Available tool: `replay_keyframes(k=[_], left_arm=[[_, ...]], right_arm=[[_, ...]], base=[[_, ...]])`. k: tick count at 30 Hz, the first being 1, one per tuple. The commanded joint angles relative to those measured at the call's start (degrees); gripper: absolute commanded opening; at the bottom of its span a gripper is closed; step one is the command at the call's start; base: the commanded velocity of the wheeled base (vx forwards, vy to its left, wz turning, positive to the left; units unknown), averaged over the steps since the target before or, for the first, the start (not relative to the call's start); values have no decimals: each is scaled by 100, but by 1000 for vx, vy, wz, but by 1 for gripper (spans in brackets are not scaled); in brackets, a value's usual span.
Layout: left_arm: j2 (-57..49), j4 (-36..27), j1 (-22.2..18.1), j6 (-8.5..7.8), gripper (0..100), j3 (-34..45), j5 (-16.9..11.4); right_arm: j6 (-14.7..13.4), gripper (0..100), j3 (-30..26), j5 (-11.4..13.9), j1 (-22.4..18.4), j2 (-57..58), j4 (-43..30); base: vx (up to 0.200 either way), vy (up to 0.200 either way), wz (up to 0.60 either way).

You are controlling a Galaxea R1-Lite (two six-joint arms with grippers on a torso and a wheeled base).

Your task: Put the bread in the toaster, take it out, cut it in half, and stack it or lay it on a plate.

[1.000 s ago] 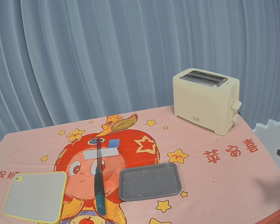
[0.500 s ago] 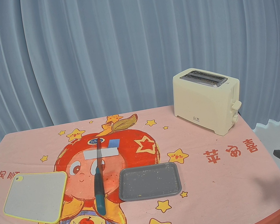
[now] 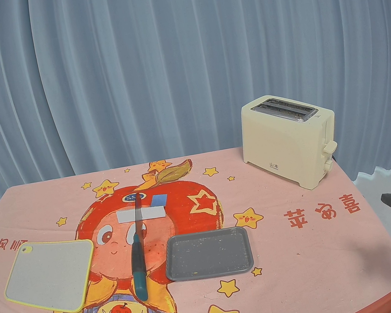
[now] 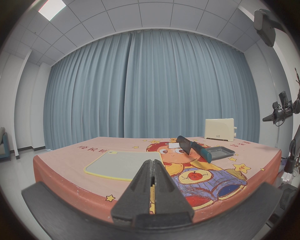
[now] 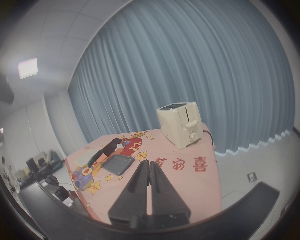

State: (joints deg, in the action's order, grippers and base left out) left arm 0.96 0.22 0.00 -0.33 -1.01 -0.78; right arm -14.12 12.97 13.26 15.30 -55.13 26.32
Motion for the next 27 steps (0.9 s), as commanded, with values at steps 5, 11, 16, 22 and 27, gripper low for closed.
replay_keyframes(k=[5, 11, 16, 22, 27], left_arm=[[-52, 4, 0, -2, 0, 101, -1], [-52, 4, 0, -2, 0, 101, -1], [-52, 4, 0, -2, 0, 101, -1], [-52, 4, 0, -2, 0, 101, -1], [-52, 4, 0, -2, 0, 101, -1]], right_arm=[[568, 0, 127, 18, -27, -605, 40], [559, 0, 303, 27, -1, -622, 31], [524, 0, 470, 27, 17, -631, 31], [559, 0, 830, 229, -18, -1167, 154], [489, 0, 1067, 194, -27, -1536, 594]], base=[[0, 0, 0], [0, 0, 0], [0, 0, 0], [0, 0, 0], [0, 0, 0]])
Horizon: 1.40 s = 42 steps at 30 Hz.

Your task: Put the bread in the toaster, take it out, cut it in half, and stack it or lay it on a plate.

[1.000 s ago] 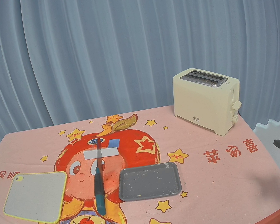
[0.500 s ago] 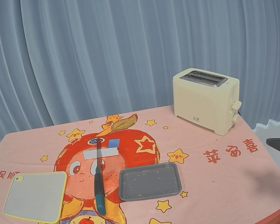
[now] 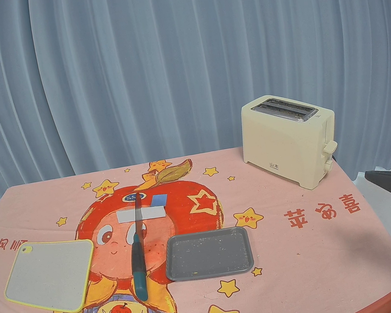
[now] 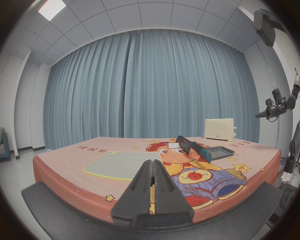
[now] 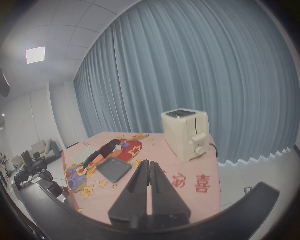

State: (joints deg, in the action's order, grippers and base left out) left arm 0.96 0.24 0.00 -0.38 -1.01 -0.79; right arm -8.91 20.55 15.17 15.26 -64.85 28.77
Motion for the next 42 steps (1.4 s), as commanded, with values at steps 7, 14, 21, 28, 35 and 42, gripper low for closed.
replay_keyframes(k=[7, 14, 21, 28, 35, 42], left_arm=[[-52, 2, 0, 3, 0, 101, 0], [-52, 2, 0, 3, 0, 101, 0], [-52, 2, 0, 3, 0, 101, 0], [-52, 2, 0, 3, 0, 101, 0], [-52, 2, 0, 3, 0, 101, 0], [-52, 2, 0, 3, 0, 101, 0]], right_arm=[[-23, 0, 1276, 48, 21, -1144, 560], [-383, 0, 1276, 66, 117, -1495, 472], [-489, 0, 1188, -172, 3, -2471, 568], [-489, 0, 1065, -198, -102, -2515, 568], [-480, 0, 1056, -207, -366, -2550, 551], [-480, 0, 1100, -268, -489, -2769, 560]], base=[[0, 0, 0], [0, 0, 0], [0, 0, 0], [0, 0, 0], [0, 0, 0], [0, 0, 0]])
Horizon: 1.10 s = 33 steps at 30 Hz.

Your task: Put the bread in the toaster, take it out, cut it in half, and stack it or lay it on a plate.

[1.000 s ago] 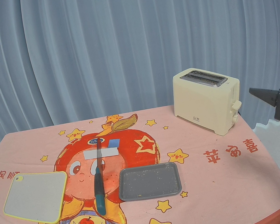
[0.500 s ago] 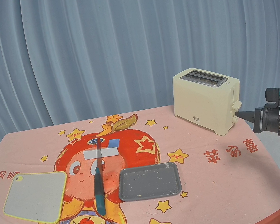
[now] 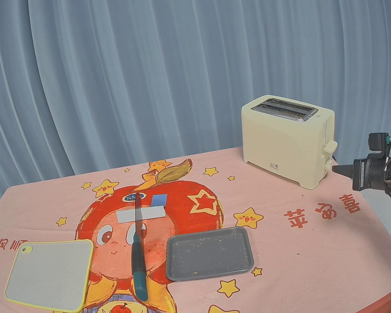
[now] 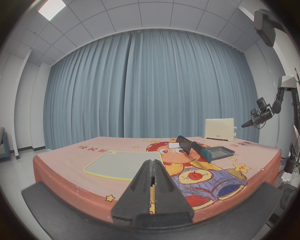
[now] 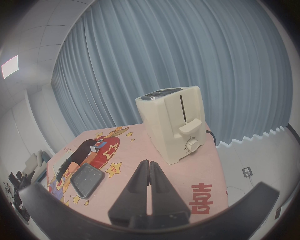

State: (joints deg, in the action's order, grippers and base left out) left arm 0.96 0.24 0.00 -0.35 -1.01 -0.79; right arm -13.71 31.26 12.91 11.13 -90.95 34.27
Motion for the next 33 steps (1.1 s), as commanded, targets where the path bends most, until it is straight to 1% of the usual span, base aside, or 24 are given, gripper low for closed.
replay_keyframes(k=[1, 2, 3, 5, 6, 7, 13, 17, 21, 23, 24, 26, 27, 28, 31, 33], left_arm=[[-52, 2, 0, 0, 0, 101, 0], [-52, 2, 0, 0, 0, 101, 0], [-52, 2, 0, 0, 0, 101, 0], [-52, 2, 0, 0, 0, 101, 0], [-52, 2, 0, 0, 0, 101, 0], [-52, 2, 0, 0, 0, 101, 0], [-52, 2, 0, 0, 0, 101, 0], [-52, 2, 0, 0, 0, 101, 0], [-52, 2, 0, 0, 0, 101, 0], [-52, 2, 0, 0, 0, 101, 0], [-52, 2, 0, 0, 0, 101, 0], [-52, 2, 0, 0, 0, 101, 0], [-52, 2, 0, 0, 0, 101, 0], [-52, 2, 0, 0, 0, 101, 0], [-52, 2, 0, 0, 0, 101, 0], [-52, 2, 0, 0, 0, 101, 0]], right_arm=[[0, 0, 38, -122, -85, -239, 10], [-8, 0, 38, -175, -85, -291, 19], [-8, 0, 65, -280, -102, -406, 27], [-8, 0, 91, -368, -129, -502, 27], [-8, 0, 91, -368, -129, -502, 27], [0, 0, 126, -491, -164, -643, 27], [-8, 0, 197, -509, -260, -792, 36], [-8, 0, 337, -614, -348, -915, 36], [-17, 0, 487, -895, -366, -1109, 62], [-26, 0, 487, -922, -366, -1188, 282], [-26, 0, 487, -922, -366, -1188, 282], [-44, 0, 460, -957, -366, -1328, 757], [-44, 0, 443, -975, -366, -1364, 862], [-44, 0, 434, -1062, -366, -1451, 1108], [-52, 0, 416, -1194, -366, -1566, 1372], [-52, 0, 416, -1212, -357, -1627, 1460]], base=[[0, 0, 0], [0, 0, 0], [0, 0, 0], [0, 0, 0], [0, 0, 0], [0, 0, 0], [0, 0, 0], [0, 0, 0], [0, 0, 0], [0, 0, 0], [0, 0, 0], [0, 0, 0], [0, 0, 0], [0, 0, 0], [0, 0, 0], [0, 0, 0]])
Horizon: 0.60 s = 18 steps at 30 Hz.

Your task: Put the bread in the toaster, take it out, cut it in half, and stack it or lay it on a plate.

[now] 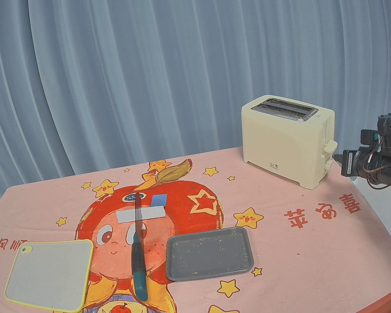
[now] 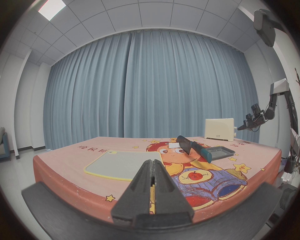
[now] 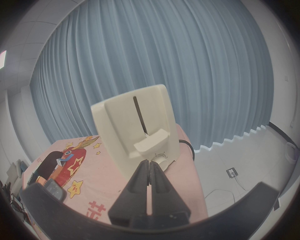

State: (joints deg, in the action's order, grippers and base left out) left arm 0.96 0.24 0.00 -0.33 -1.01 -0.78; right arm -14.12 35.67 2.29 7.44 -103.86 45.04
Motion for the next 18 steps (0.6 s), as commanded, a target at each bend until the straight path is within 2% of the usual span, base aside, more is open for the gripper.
replay_keyframes(k=[1, 18], left_arm=[[-52, 2, 0, -2, 0, 101, -1], [-52, 2, 0, -2, 0, 101, -1]], right_arm=[[-12, 0, -25, -150, 12, -345, 382], [-30, 0, 10, -150, 12, -371, 391]], base=[[0, 0, 0], [0, 0, 0]])
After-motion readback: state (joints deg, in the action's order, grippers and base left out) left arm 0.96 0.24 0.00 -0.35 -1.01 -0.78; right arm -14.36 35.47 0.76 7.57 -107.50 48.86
